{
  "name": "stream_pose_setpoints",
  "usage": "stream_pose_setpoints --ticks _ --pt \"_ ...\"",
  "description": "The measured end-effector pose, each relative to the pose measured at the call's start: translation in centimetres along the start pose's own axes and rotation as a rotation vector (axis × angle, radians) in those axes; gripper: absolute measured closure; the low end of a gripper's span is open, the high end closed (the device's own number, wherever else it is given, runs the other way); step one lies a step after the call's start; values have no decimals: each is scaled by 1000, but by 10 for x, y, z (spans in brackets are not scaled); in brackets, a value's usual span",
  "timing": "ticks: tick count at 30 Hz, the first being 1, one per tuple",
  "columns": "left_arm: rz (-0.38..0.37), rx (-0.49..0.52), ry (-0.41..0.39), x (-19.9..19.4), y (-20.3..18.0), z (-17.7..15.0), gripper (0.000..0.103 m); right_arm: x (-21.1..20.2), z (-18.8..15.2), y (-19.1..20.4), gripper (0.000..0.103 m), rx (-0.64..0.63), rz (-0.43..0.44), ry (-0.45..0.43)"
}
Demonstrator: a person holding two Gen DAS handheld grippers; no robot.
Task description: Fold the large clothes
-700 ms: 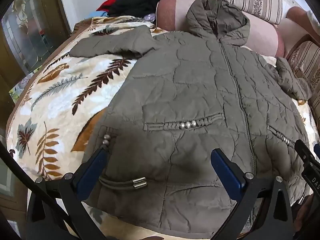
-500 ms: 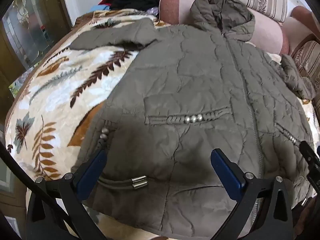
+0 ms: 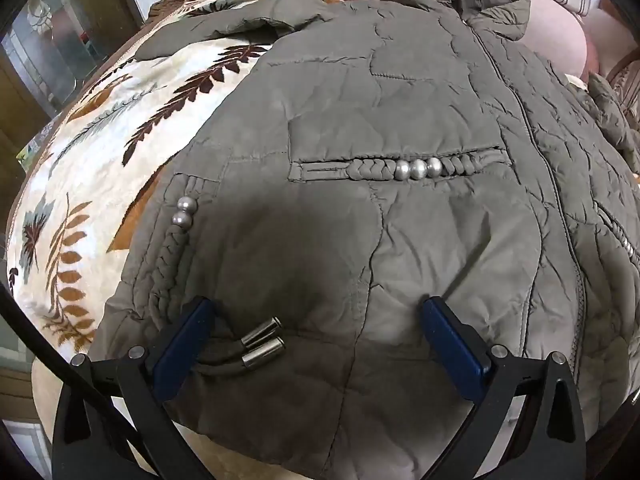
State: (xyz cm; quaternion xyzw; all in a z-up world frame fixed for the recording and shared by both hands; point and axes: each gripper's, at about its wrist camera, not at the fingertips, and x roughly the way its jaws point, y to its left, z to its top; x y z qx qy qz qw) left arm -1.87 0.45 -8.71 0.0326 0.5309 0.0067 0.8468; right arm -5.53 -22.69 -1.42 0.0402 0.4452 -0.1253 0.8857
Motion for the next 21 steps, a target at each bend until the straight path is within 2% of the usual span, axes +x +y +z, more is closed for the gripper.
stream_pose_setpoints --ticks 6,14,21 --pt "-6 -4 9 -1 0 13 0 1 -2 -1 1 16 7 6" --pt "-42 -24 -46 -27 8 23 0 -2 -3 -6 1 41 -1 -15" --pt "31 -28 -152 -54 34 39 0 -1 -4 -2 1 -12 -3 -12"
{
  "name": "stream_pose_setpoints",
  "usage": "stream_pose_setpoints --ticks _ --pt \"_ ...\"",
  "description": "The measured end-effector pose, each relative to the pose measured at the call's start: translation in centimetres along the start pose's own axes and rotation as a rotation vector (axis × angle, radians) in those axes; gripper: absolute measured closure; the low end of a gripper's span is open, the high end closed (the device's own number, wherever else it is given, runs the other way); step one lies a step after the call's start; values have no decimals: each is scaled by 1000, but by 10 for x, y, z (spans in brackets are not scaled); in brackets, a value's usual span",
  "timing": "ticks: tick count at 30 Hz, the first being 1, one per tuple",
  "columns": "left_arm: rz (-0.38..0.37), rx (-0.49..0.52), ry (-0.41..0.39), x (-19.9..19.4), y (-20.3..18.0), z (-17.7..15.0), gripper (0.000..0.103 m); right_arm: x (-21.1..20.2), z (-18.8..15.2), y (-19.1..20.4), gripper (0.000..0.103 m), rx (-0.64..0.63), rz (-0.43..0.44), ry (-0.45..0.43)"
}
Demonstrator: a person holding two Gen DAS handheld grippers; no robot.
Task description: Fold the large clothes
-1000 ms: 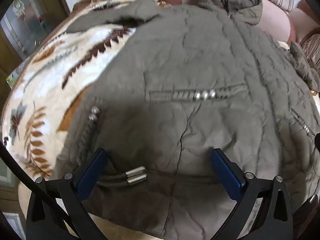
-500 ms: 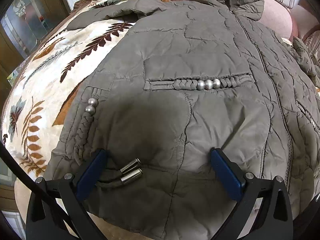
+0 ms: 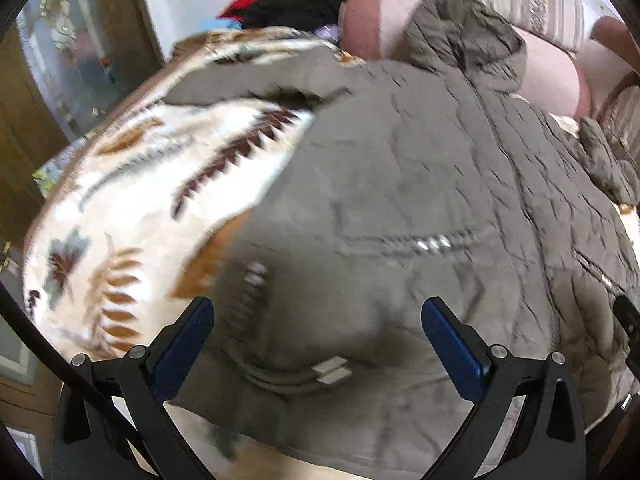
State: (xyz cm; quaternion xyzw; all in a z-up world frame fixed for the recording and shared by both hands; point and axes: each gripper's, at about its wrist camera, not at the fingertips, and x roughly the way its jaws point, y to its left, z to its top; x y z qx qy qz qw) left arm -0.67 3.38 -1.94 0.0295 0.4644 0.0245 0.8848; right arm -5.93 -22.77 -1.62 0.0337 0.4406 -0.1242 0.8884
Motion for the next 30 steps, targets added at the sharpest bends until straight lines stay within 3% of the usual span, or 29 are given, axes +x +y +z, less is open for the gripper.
stream_pose_setpoints --ticks 2,5,9,11,14,17,25,27,30 --pt "13 -12 -8 3 16 5 0 1 0 2 1 -13 -4 1" --pt "8 -58 41 18 39 9 0 2 -1 3 1 -16 2 9" --pt "-80 -120 133 43 63 5 5 4 -2 3 1 -17 -12 13" --pt "-152 -128 191 52 62 -1 47 4 -2 3 1 -17 -12 16" --pt "-112 -102 185 49 57 -8 65 4 -2 5 1 -25 -9 21" --pt "-109 -97 184 39 52 -15 72 4 -2 8 1 -37 -8 21" --pt "-19 5 151 14 27 -20 71 7 -3 8 1 -36 -7 36" --pt "-22 -3 116 4 29 -14 66 6 -3 6 1 -27 -8 32" --pt "-29 -24 53 -14 31 -6 48 5 -3 2 1 -11 -10 29"
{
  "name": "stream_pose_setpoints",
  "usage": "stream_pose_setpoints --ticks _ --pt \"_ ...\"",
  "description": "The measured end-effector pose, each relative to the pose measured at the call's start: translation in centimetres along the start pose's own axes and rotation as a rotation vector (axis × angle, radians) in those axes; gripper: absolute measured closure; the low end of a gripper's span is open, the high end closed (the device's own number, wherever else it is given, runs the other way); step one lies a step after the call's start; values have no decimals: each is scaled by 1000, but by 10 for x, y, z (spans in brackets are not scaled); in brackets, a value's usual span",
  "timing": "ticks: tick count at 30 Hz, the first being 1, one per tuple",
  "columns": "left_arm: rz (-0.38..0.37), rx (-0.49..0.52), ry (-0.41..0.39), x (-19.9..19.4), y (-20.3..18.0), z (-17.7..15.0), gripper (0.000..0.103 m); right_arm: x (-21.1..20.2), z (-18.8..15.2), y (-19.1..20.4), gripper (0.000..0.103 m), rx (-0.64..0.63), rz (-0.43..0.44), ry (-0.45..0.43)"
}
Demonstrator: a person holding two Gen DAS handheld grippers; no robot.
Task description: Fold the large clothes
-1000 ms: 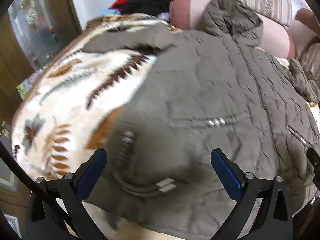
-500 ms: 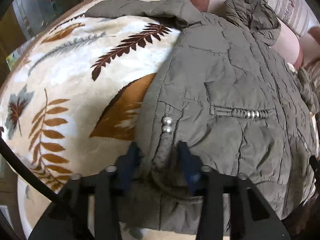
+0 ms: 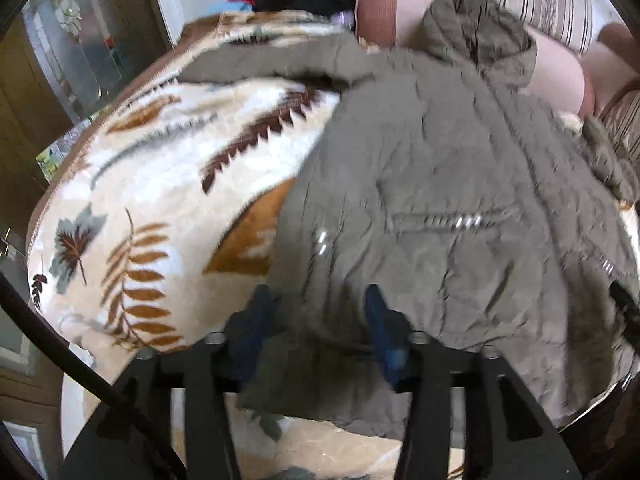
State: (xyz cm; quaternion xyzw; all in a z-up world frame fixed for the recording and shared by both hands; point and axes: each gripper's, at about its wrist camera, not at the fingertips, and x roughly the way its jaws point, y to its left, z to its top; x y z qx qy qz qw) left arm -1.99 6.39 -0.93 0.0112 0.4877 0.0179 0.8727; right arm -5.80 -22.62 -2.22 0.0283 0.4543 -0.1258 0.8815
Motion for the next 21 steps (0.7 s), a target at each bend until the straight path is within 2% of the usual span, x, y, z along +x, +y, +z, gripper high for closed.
stream_pose_setpoints --ticks 2,6,9,21 --pt "12 9 -48 -12 -4 3 39 0 0 -1 1 6 3 1" --pt "65 63 -131 -30 -18 6 29 0 -1 1 1 -2 8 -1" --pt "39 84 -173 -37 -26 7 24 -2 -2 2 1 -10 9 -9" --pt "17 95 -124 -30 -34 3 24 -4 -3 2 1 -14 13 -17"
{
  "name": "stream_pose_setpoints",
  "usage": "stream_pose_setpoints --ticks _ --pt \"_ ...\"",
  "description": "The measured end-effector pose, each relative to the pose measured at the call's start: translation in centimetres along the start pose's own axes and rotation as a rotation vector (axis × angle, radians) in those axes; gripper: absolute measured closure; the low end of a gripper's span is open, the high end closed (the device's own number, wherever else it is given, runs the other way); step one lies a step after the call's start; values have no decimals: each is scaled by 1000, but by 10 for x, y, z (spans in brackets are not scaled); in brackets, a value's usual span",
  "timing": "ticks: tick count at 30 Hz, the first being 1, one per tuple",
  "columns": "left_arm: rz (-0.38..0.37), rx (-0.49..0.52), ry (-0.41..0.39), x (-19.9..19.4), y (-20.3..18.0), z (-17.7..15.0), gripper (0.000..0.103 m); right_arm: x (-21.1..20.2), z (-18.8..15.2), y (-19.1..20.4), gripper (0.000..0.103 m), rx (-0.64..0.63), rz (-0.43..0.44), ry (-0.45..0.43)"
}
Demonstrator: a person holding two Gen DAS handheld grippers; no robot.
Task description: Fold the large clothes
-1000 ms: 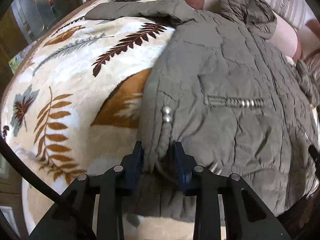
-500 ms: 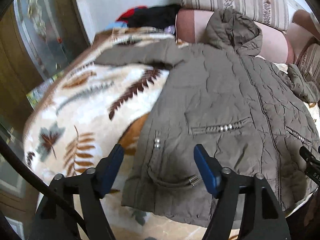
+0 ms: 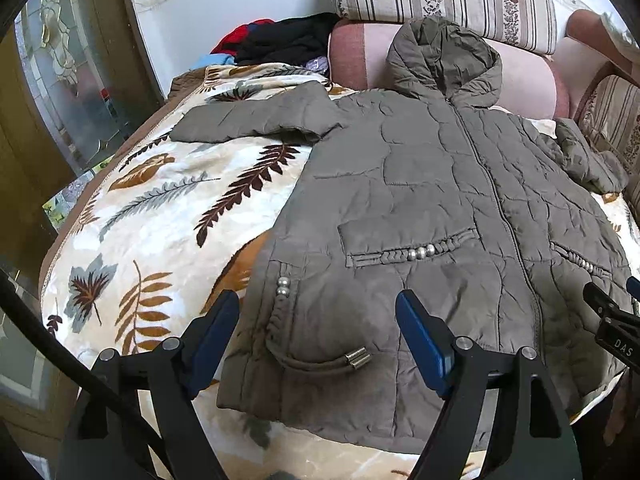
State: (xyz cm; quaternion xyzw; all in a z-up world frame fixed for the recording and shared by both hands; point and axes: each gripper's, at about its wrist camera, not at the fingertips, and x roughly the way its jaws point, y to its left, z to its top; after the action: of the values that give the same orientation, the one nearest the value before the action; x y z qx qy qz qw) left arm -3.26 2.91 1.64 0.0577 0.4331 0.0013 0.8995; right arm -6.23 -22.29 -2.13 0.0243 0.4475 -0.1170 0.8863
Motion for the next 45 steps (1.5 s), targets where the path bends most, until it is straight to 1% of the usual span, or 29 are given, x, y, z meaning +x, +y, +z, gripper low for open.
stream_pose_setpoints --ticks 11,28,32,38,40,45 --pt "5 4 40 7 1 -1 24 4 0 1 1 2 -4 19" --pt "-19 -10 62 22 15 5 24 5 8 8 1 -26 -33 36" --pt "-13 -28 61 29 27 9 24 4 16 15 1 -50 -39 32" --pt "13 -58 58 40 54 18 24 -2 37 35 1 -91 -23 14" --pt "18 -81 63 46 68 23 24 -3 44 43 1 -104 -3 13" --pt "31 -137 81 60 113 46 24 -3 64 70 1 -142 95 28"
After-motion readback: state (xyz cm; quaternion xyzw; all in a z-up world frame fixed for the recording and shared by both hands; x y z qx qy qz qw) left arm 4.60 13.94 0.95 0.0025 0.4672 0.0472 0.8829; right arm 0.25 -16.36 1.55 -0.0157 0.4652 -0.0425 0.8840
